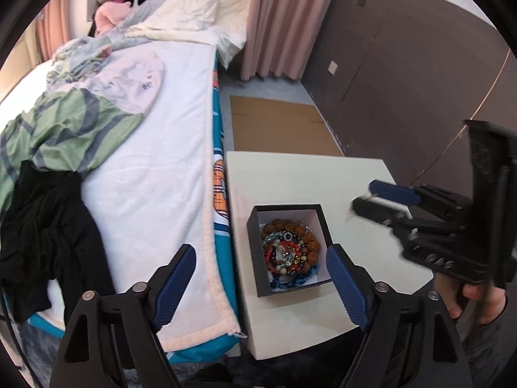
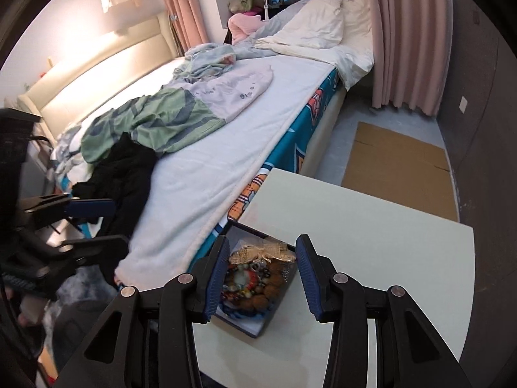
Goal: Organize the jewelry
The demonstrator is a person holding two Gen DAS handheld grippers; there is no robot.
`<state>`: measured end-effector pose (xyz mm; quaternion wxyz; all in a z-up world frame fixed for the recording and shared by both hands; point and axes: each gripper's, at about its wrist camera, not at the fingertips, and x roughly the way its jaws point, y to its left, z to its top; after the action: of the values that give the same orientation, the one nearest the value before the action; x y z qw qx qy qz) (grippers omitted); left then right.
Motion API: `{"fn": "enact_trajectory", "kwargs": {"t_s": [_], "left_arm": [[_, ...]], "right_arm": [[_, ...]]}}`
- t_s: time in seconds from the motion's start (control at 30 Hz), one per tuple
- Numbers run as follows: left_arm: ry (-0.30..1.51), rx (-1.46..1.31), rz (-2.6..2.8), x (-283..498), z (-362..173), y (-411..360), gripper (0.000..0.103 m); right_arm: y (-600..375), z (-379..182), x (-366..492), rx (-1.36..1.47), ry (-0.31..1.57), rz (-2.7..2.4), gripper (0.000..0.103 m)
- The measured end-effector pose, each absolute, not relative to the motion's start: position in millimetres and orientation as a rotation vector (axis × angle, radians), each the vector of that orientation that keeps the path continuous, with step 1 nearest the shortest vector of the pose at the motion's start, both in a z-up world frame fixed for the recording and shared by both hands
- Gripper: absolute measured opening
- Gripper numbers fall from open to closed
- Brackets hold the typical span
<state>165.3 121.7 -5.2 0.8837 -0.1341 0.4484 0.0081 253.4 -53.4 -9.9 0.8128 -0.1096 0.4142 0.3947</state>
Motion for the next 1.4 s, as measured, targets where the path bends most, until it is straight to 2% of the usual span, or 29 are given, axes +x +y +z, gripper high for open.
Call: {"fn": "enact_trajectory", "kwargs": {"t_s": [0.07, 0.13, 0.3, 0.43, 0.53, 0.67, 0.8, 1.4], "left_arm": [[0.908, -0.286, 0.021, 156, -1, 124, 0.089], [0.885, -0.289, 0.026, 147, 3, 125, 0.091], [0.837, -0.284, 0.024, 127, 14, 124, 0.094], [0.803, -0.277, 0.02, 114, 23, 121, 0.097], [0.782, -0.266, 0.016, 106, 28, 115, 0.098], [0.754, -0.25, 0.001, 97, 35, 102, 0.1], [0.718, -0.226, -0.008, 87, 42, 86, 0.103], [0.521, -0.103, 0.055, 20, 67, 23, 0.103]], "right_arm": [[-47, -13, 251, -0.224, 0.905, 0.858, 0.069], [-50, -13, 247, -0.21, 0.897, 0.837, 0.072], [-73, -7, 239, -0.165, 0.904, 0.772, 0.073], [-97, 9, 226, -0.146, 0.872, 0.721, 0.083], [-117, 17, 215, -0.129, 0.869, 0.692, 0.086], [-138, 25, 199, -0.122, 0.875, 0.657, 0.098], [-162, 36, 183, -0.107, 0.858, 0.632, 0.103], [-238, 55, 108, -0.058, 0.714, 0.514, 0.103]]}}
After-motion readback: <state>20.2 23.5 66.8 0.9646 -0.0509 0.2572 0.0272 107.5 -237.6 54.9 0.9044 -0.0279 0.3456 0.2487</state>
